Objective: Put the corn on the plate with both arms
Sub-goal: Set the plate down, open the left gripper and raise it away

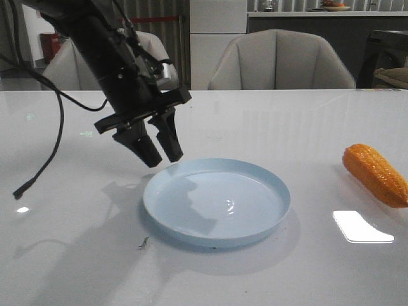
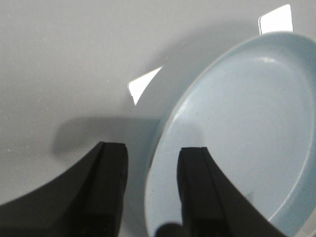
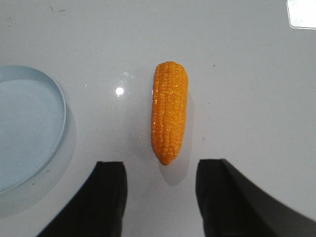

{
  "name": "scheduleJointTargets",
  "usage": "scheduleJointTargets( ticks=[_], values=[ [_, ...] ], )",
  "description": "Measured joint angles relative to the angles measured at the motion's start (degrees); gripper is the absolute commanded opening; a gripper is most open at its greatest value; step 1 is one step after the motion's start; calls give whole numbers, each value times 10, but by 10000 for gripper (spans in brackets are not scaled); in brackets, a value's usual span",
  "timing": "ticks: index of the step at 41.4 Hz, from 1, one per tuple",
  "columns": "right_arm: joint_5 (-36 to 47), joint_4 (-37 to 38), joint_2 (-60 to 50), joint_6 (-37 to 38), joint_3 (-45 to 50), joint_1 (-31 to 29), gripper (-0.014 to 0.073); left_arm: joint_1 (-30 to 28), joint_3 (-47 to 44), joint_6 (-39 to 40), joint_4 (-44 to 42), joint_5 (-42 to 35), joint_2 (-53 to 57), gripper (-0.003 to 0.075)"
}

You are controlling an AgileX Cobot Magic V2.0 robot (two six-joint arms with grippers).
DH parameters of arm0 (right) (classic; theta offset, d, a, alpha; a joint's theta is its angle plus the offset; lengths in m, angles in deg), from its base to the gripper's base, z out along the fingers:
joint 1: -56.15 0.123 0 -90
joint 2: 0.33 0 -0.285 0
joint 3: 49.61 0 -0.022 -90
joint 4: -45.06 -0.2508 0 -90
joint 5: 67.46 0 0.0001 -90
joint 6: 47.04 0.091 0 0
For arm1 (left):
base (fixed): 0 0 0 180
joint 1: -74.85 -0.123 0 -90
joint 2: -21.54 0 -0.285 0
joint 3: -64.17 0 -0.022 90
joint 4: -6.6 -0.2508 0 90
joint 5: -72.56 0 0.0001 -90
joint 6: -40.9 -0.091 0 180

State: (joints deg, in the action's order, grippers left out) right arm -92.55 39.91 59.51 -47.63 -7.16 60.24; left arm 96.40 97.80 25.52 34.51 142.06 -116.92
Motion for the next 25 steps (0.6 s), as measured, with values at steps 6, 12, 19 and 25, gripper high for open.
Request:
scheduleJointTargets(
  ticks=[6,12,19,25],
  values=[
    [0,0,0,0,0,0,436,0,74,0,-3,4,7,333],
    [0,0,0,0,0,0,436,0,165,0,-49,8,22,329],
    [-9,0,0,0,0,0,436,-9,211,8,-134,17,59,329],
    [-18,0,0,0,0,0,436,-47,213,13,-152,24,101,329]
  ],
)
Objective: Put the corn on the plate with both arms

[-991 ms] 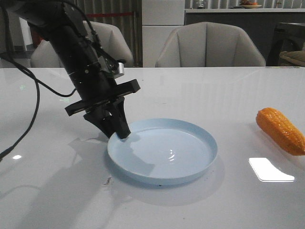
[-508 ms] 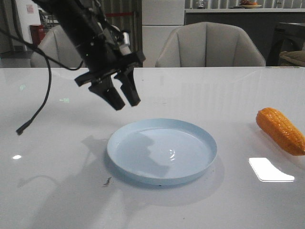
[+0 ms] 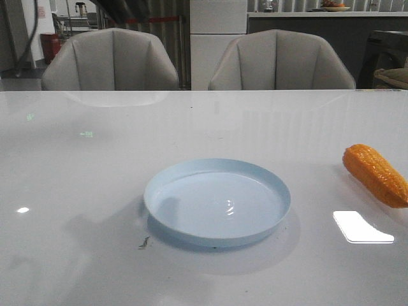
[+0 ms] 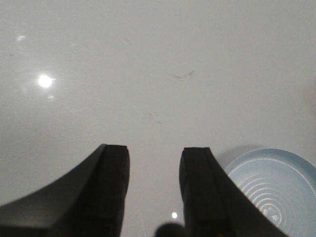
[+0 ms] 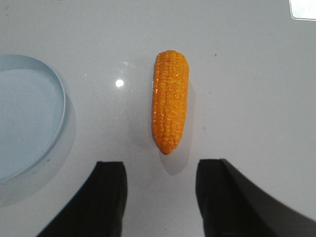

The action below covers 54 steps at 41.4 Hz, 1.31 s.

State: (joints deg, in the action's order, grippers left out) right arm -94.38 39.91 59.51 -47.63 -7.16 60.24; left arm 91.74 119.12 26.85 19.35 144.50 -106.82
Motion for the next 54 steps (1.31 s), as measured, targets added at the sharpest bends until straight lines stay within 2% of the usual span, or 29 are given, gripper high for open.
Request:
scheduleJointTargets(
  ticks=[19,28,34,45,54],
  values=[
    [-1,0,0,0,0,0,436,-126,-2,1,-69,4,68,329],
    [-1,0,0,0,0,0,436,-178,-83,2,-90,-24,68,329],
    [-1,0,1,0,0,0,436,-194,-191,2,-98,-70,93,329],
    [2,0,33,0,0,1,436,-179,-533,0,-71,-366,309,329],
    [6,0,65,0,0,1,436,-177,-780,0,-64,-475,455,329]
  ],
)
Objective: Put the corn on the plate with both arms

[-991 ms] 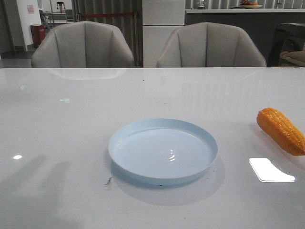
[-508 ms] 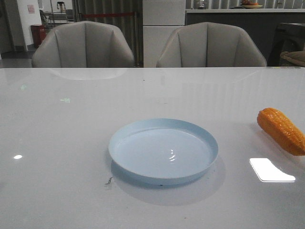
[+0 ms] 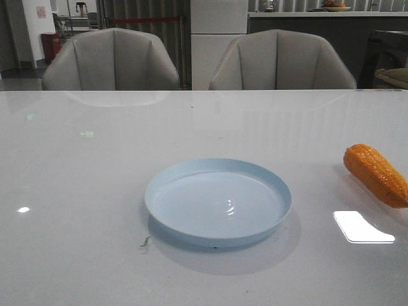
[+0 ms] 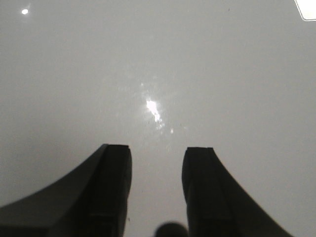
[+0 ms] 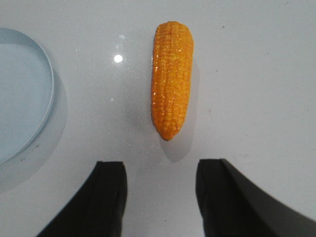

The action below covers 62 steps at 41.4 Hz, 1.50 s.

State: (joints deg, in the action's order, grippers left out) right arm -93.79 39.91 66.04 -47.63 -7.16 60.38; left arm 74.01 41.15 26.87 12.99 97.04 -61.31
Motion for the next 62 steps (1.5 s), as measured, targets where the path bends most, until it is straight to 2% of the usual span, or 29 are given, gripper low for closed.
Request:
scheduleJointTargets(
  ticks=[7,13,17,26,36,47,55,62],
  values=[
    [21,2,13,0,-1,0,436,9,-146,0,2,-62,72,329],
    [10,26,44,-7,-30,0,439,19,-224,0,18,-64,111,329],
    [-26,43,84,-9,-85,0,439,24,-254,0,36,-58,133,329],
    [-111,52,195,-10,-218,0,439,29,-262,0,52,-50,160,329],
    [-141,55,326,-10,-318,0,439,29,-262,0,52,-38,161,329],
    [-145,55,428,-10,-363,0,446,29,-262,0,52,-32,161,329],
    [-154,55,463,-10,-367,0,544,29,-262,0,52,-31,161,329],
    [-158,55,487,-10,-368,0,553,29,-262,0,52,-30,161,329]
  ],
)
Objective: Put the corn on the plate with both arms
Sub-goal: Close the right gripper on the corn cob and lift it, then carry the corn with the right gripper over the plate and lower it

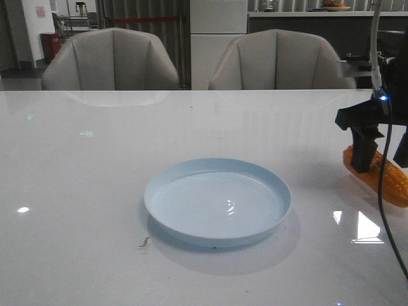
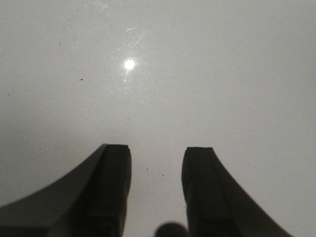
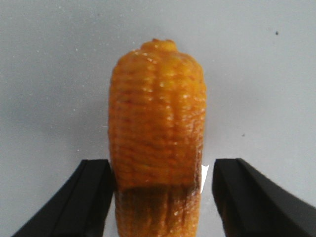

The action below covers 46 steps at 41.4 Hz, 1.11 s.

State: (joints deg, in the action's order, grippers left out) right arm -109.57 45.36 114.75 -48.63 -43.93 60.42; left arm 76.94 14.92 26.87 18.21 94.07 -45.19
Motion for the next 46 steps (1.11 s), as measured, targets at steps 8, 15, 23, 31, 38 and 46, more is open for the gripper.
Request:
scheduleJointTargets(
  ticks=[8,15,23,31,38,46],
  values=[
    [0,0,18,1,0,0,538,0,0,0,0,0,0,329],
    [-4,0,19,1,0,0,370,0,0,0,0,1,0,329],
    [-9,0,19,1,-2,0,130,0,0,0,0,2,0,329],
    [-48,0,20,-1,-47,0,116,0,0,0,0,6,0,329],
    [-109,0,20,-1,-139,6,116,0,0,0,0,20,0,329],
    [-144,-3,20,-31,-236,39,116,0,0,0,0,21,0,329]
  ],
)
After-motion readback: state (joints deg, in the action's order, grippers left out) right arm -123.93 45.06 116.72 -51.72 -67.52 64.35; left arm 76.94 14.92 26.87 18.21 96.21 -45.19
